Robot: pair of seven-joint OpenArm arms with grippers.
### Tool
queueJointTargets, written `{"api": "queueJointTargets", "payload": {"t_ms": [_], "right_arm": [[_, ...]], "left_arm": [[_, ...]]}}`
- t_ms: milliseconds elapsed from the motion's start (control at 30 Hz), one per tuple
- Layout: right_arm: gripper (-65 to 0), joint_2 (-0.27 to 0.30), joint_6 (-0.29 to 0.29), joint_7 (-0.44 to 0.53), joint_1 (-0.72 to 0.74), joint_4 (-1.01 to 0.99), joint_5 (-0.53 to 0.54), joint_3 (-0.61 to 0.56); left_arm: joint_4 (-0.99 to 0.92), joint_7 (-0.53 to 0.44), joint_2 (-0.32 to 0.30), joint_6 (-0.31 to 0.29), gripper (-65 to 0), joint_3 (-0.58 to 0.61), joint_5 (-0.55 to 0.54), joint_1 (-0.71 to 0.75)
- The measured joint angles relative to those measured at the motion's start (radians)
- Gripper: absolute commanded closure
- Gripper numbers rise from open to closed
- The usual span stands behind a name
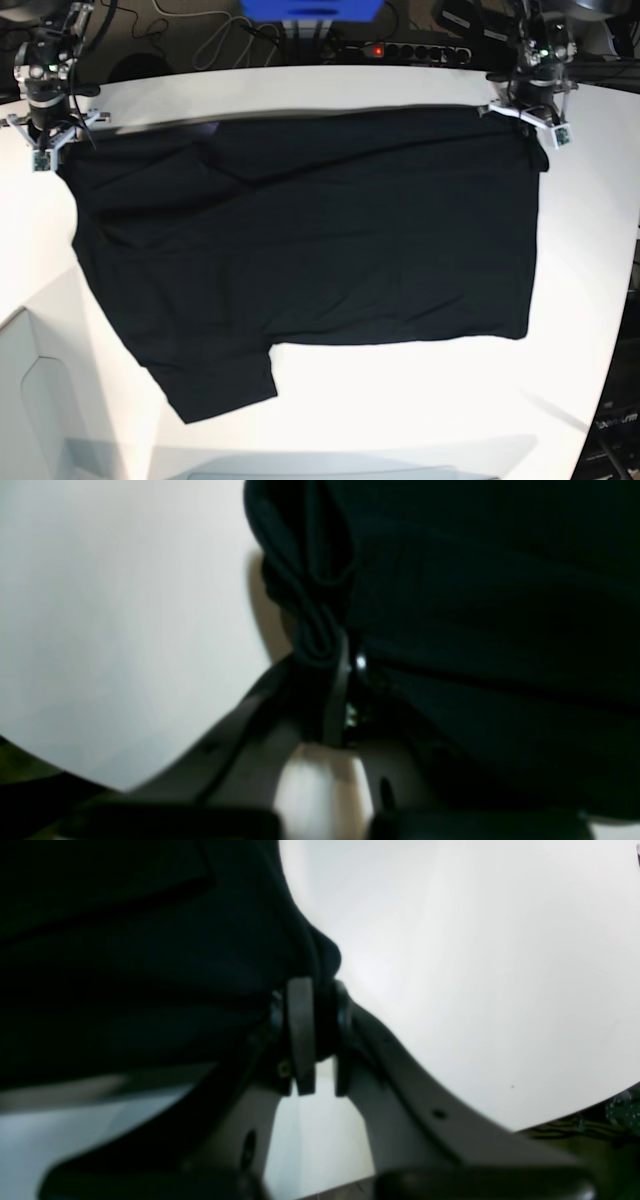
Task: Fold the T-shirt properly
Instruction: 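Drag the shirt toward the robot with both grippers, lowering it, then lay the shirt edge flat and open both grippers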
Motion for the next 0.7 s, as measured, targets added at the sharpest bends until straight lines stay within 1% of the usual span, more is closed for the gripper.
{"api": "queueJointTargets", "payload": {"t_ms": [200, 300, 433, 533, 600, 633, 700], "right_arm": [[0.0, 0.0, 0.0, -0.005, 0.003, 0.013, -0.001, 0.0], [0.0, 0.001, 0.0, -0.002, 0.008, 0.055, -0.002, 0.0], [0.0, 0.003, 0.0, -0.013, 0.032, 0.101, -0.001, 0.0], [0.0, 0.003, 0.0, -0.097, 0.122, 0.116, 0.002, 0.0], [0.0, 0.019, 0.0, -0.172, 0.193, 0.119, 0.01, -0.004], [0.0, 0.032, 0.001, -0.205, 0.224, 0.121, 0.01, -0.004], [0.0, 0.042, 0.0, -0.265, 0.285, 0.122, 0.007, -0.002]], "left_arm": [[0.064, 0.001, 0.003, 0.0, 0.0, -0.006, 0.0, 0.019], [0.1, 0.015, 0.008, -0.003, 0.0, -0.051, -0.004, 0.019], [0.153, 0.016, 0.008, -0.004, 0.0, -0.082, -0.008, 0.017], [0.181, 0.02, 0.008, -0.008, 0.0, -0.093, -0.008, 0.0], [0.181, 0.029, 0.013, -0.008, 0.0, -0.094, -0.008, -0.045], [0.182, 0.04, 0.013, -0.009, 0.0, -0.094, -0.008, -0.069], [0.182, 0.095, 0.011, -0.013, 0.0, -0.094, -0.012, -0.115]]}}
